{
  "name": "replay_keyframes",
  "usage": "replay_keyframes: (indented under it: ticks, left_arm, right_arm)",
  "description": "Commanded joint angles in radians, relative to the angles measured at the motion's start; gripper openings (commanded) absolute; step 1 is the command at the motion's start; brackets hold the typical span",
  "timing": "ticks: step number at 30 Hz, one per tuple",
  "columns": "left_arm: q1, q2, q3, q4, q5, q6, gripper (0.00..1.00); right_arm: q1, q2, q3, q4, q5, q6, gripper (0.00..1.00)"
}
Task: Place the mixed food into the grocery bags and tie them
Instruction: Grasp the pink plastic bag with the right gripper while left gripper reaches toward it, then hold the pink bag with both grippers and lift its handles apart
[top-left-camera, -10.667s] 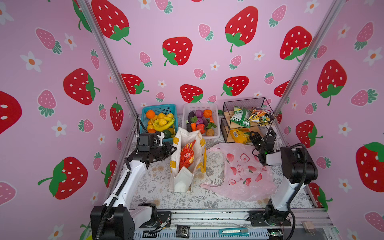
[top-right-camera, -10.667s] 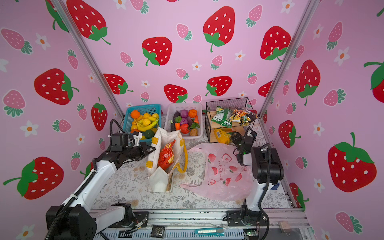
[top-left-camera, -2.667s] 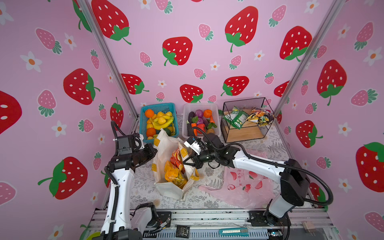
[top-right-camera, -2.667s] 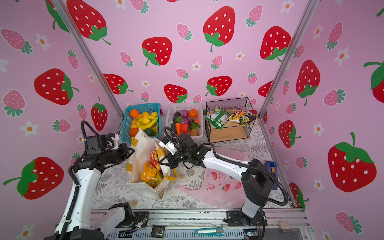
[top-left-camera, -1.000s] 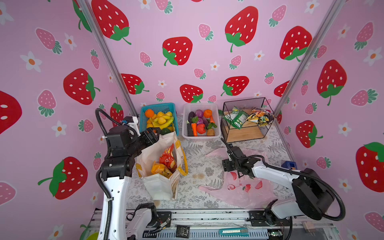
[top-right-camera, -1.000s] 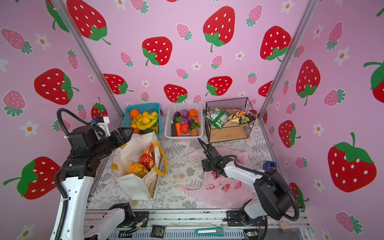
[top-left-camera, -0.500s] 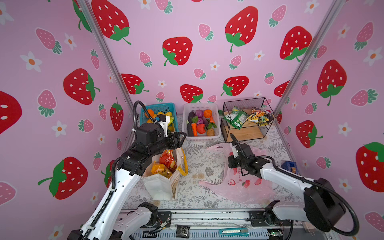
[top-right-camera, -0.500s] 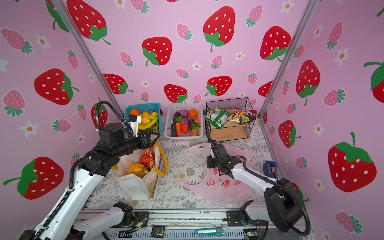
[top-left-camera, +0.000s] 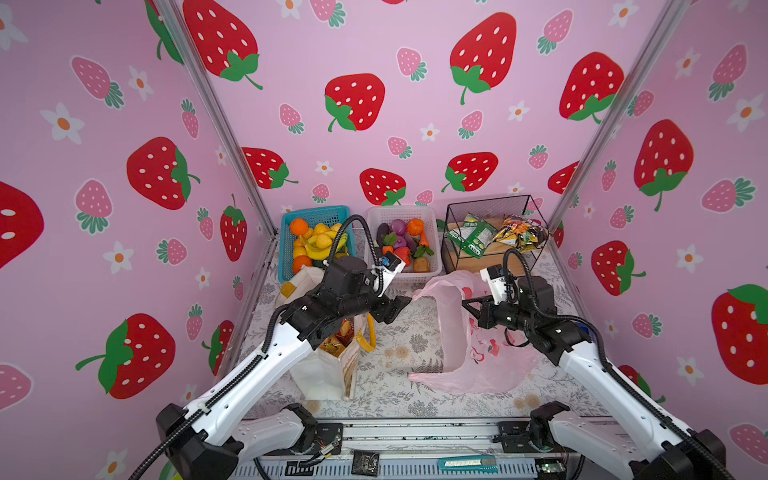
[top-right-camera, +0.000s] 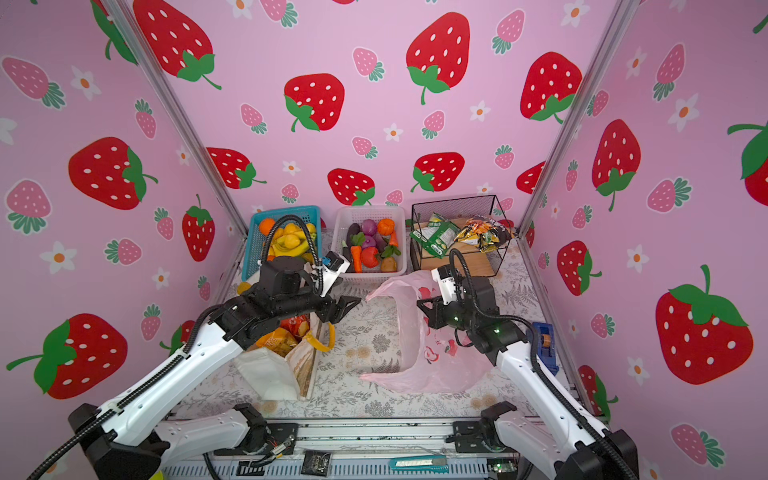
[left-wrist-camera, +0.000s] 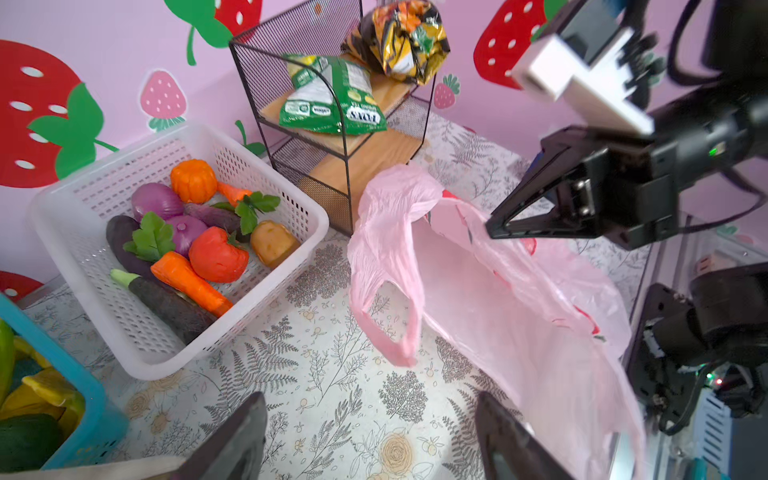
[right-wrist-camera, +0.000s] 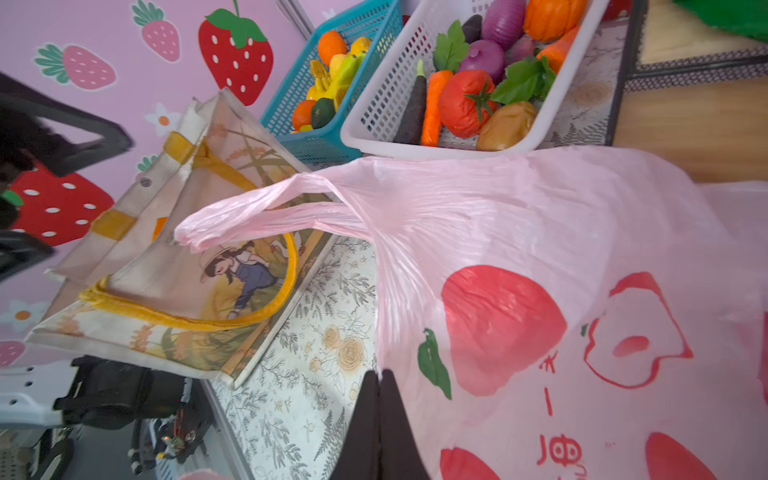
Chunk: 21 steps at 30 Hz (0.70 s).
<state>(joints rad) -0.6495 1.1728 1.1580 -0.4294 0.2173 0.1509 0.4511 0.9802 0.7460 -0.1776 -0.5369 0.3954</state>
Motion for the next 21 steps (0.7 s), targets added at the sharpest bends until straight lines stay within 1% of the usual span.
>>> replay_keyframes:
  ticks: [1,3,5,9,11,12,13,14,16,17,18,20,21]
  left_arm:
    - [-0.052,0.034,0.000,0.082,0.024,0.143,0.83]
    - [-0.081,0.051,-0.030,0.150,0.003,0.166,0.84]
    - [-0.091,0.073,-0.032,0.182,-0.023,0.178,0.83]
    - [-0.104,0.116,-0.037,0.247,-0.040,0.183,0.83]
    - [-0.108,0.136,-0.045,0.287,-0.057,0.186,0.81]
    - [-0.110,0.147,-0.048,0.311,-0.069,0.181,0.77]
    - [-0.110,0.156,-0.046,0.320,-0.070,0.176,0.72]
    - [-0.110,0.166,-0.038,0.318,-0.072,0.171,0.65]
    - [-0.112,0.177,-0.017,0.290,-0.073,0.142,0.48]
    - [-0.112,0.172,-0.007,0.261,-0.114,0.107,0.39]
    - [-0.112,0.160,-0.002,0.244,-0.112,0.060,0.29]
    - [-0.112,0.127,-0.020,0.268,-0.087,-0.052,0.13]
    - [-0.113,0.110,-0.040,0.306,-0.032,-0.109,0.07]
  right_arm:
    - [-0.020,-0.023,-0.013,0.038,-0.098,0.013,0.00]
    - [-0.023,-0.027,-0.014,0.055,-0.123,0.019,0.00]
    - [-0.025,-0.028,-0.010,0.056,-0.138,0.019,0.00]
    - [-0.025,-0.028,-0.008,0.056,-0.161,0.010,0.00]
    - [-0.025,-0.026,-0.005,0.060,-0.176,0.004,0.00]
    - [-0.026,-0.022,-0.004,0.064,-0.182,-0.001,0.00]
    - [-0.024,-0.021,0.000,0.065,-0.177,-0.005,0.00]
    - [-0.025,-0.020,0.008,0.061,-0.159,-0.012,0.00]
    - [-0.025,-0.012,0.029,0.034,-0.083,-0.042,0.00]
    - [-0.023,-0.009,0.036,0.021,-0.023,-0.053,0.00]
    - [-0.018,-0.008,0.036,0.018,0.039,-0.058,0.00]
    - [0.002,-0.008,0.026,0.040,0.119,-0.067,0.00]
    - [0.014,-0.002,0.023,0.057,0.140,-0.071,0.00]
